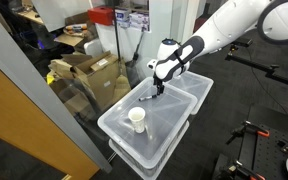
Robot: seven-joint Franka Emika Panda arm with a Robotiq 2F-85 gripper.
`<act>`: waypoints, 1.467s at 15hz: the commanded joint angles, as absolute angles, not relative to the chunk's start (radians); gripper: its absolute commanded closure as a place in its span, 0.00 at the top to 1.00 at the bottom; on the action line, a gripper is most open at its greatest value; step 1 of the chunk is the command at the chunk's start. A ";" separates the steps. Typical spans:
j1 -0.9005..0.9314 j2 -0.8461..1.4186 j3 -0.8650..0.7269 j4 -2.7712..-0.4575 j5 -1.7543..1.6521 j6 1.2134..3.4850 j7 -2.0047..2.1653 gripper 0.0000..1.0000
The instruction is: Pick up the pen from the top of the large container and put it in the white cup.
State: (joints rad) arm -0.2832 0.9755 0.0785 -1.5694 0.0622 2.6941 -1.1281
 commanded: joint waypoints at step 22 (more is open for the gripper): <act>-0.220 1.299 0.057 -1.120 -0.020 2.494 -1.056 0.64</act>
